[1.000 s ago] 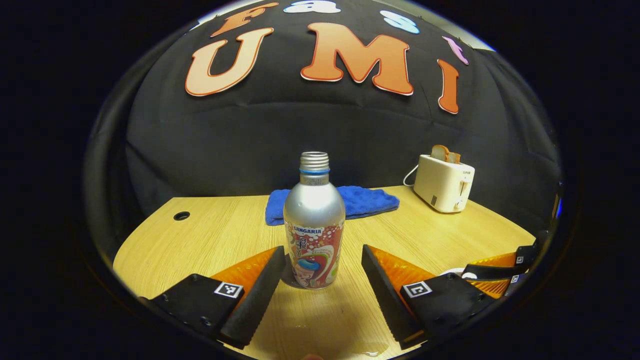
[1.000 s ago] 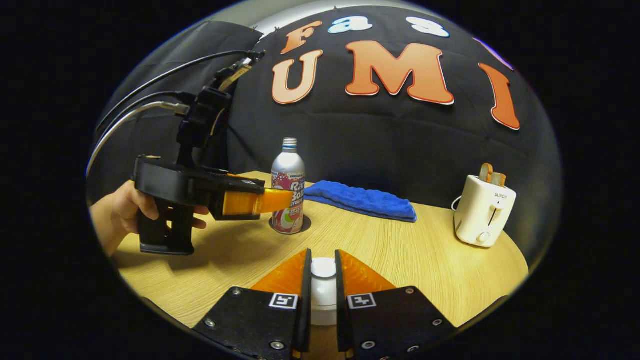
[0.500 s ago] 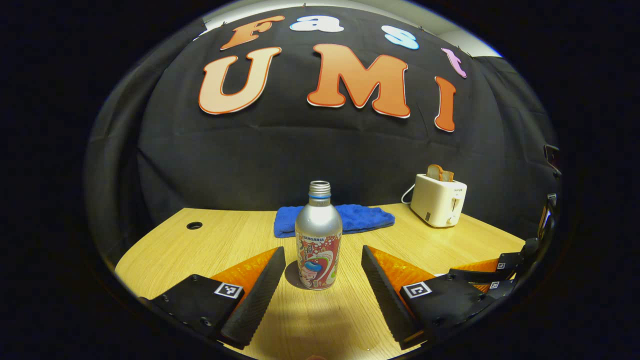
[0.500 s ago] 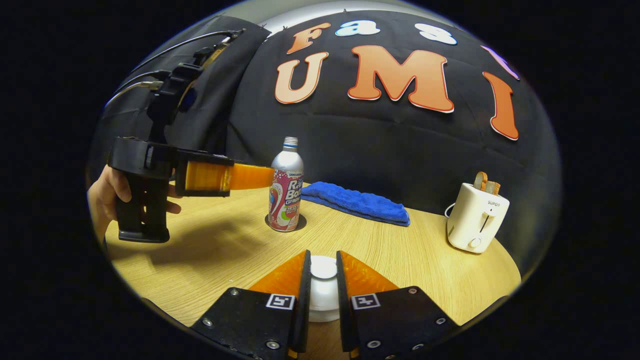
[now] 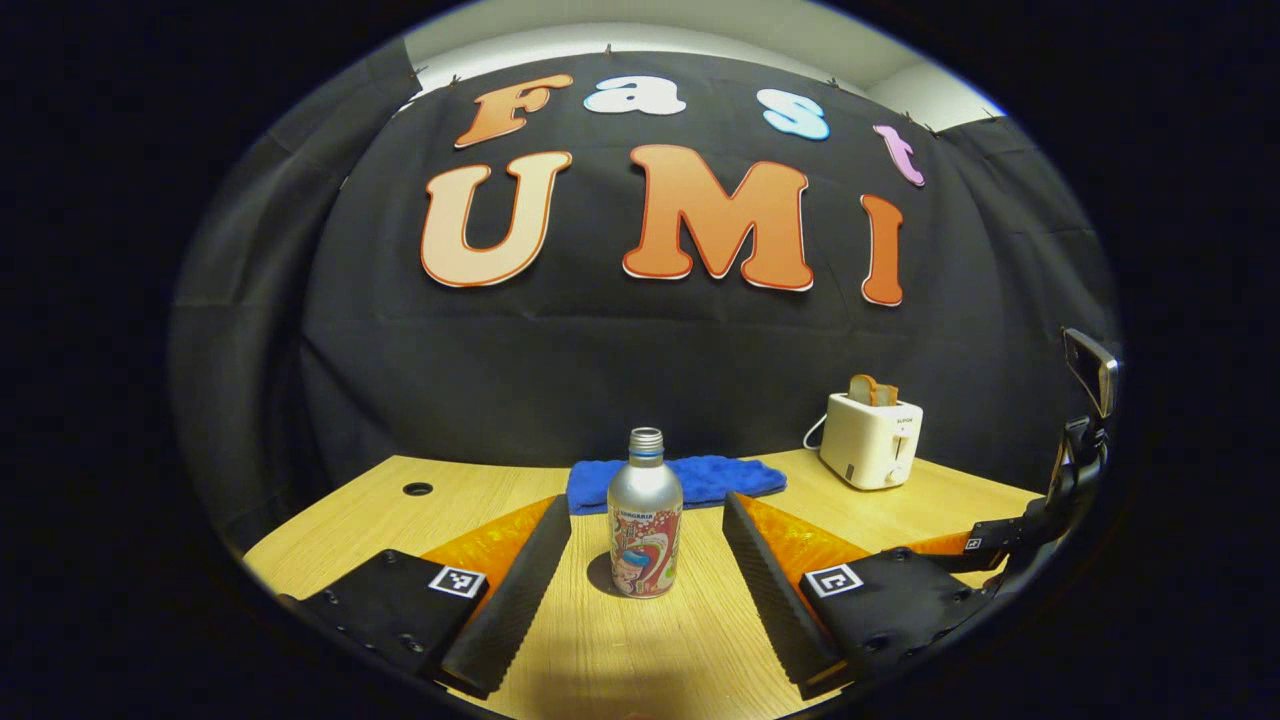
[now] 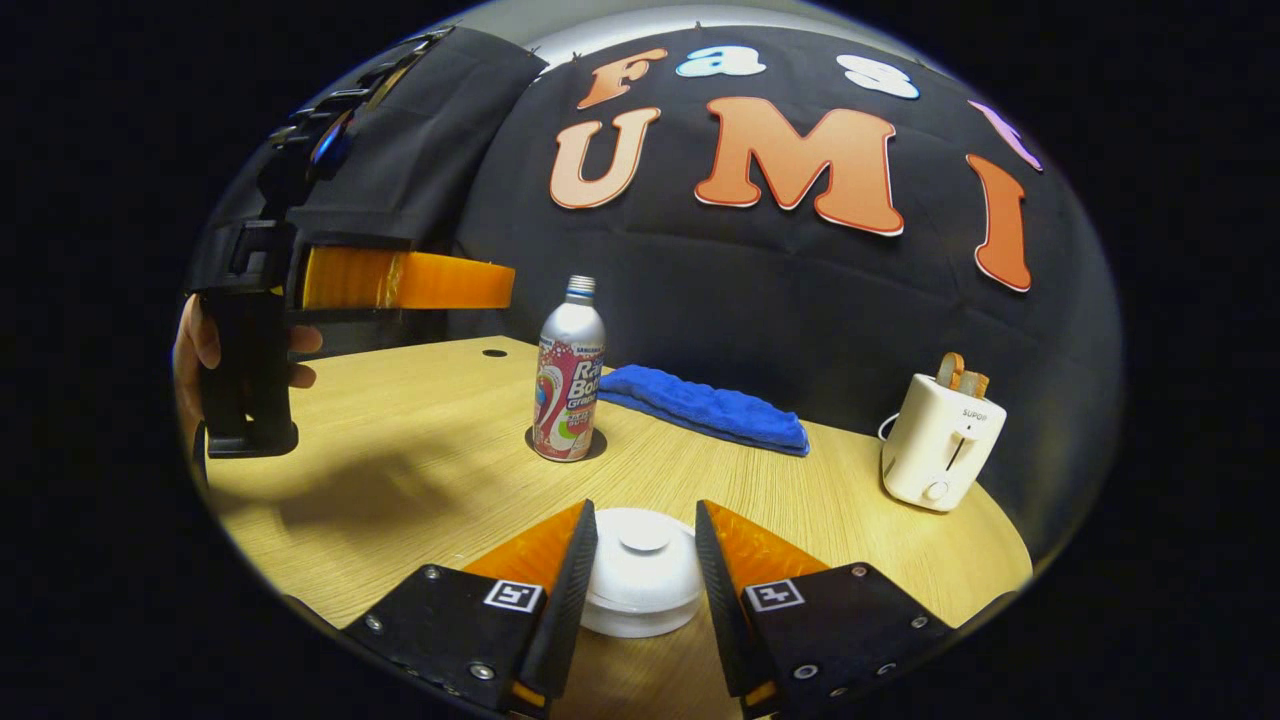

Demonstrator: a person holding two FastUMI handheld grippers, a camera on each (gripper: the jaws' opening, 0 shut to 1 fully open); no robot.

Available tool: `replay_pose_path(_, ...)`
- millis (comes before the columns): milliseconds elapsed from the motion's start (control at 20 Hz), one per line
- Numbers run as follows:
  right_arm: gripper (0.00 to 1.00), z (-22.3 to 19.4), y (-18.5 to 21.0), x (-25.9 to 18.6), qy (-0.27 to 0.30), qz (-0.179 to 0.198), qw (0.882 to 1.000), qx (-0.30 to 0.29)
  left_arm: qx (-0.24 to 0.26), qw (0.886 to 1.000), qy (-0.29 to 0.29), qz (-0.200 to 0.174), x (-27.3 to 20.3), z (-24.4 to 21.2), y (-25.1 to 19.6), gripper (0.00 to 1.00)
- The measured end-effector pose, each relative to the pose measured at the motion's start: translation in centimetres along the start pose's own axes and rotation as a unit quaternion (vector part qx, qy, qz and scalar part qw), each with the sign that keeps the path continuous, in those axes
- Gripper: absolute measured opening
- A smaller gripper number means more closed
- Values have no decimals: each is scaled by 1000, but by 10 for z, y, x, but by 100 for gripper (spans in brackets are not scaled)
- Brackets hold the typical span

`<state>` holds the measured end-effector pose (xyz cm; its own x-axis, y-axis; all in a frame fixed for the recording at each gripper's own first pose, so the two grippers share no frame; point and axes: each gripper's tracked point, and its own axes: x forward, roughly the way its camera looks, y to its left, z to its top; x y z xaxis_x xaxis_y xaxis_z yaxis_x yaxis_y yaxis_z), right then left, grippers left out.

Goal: Open the teacup lid with one hand, grasp the water bottle and pour water into the teacup with the other hand; after pouring, place the water bottle on the coaster and then close the teacup lid.

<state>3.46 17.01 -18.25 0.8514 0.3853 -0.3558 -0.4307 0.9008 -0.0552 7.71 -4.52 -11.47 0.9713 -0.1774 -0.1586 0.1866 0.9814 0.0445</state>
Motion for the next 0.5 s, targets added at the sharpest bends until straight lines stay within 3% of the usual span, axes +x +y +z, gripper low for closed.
replay_pose_path(300, 72, 37, -12, -22, -56, -15, 998, 1, -7, 999, -32, 14, -25, 19, 0, 100)
replay_pose_path(450, 72, 61, -20, -42, -94, -19, 995, 16, -22, 998, -55, 19, -40, 22, 2, 96)
replay_pose_path(500, 73, 70, -24, -50, -107, -24, 994, 16, -21, 998, -61, 27, -45, 25, 7, 100)
